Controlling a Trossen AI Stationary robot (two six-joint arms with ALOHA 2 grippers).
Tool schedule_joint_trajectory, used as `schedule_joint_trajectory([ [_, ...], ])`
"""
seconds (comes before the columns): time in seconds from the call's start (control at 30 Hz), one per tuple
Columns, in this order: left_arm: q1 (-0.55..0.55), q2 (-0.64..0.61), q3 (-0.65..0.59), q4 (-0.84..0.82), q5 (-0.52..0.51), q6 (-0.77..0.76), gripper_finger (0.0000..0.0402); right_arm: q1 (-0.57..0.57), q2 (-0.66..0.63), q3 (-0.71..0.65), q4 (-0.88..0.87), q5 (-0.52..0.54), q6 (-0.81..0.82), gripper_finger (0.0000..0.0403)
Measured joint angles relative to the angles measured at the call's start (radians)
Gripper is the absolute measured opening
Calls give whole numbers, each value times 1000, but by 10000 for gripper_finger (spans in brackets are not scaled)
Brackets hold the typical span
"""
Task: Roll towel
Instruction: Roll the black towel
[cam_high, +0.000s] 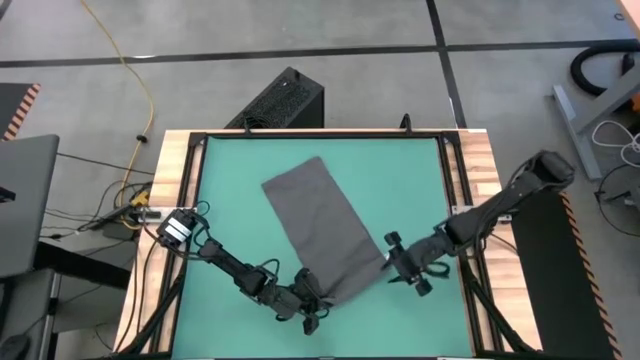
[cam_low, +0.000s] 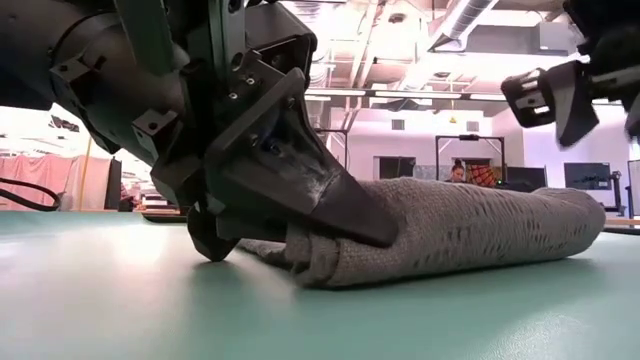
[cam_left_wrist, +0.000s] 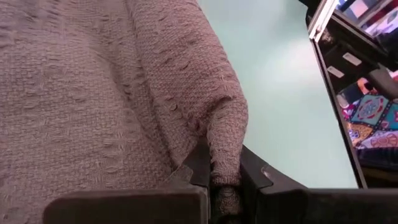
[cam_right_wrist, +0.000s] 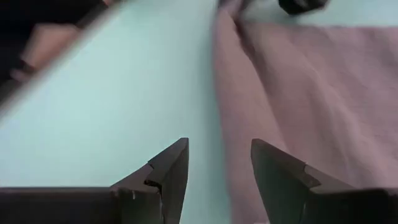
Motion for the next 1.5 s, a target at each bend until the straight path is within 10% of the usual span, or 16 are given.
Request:
schedule_joint_trajectory([
  [0.93,2,3,0,6,13,-4,16,-54,118,0,33,93,-111,198],
  [1.33,-1,4,-1,15,12,16,16,-54,114,1,-98,79,-95,20],
  [1.5,-8,5,-2,24,0,36,16,-54,114,1,-150,68,-17,23],
])
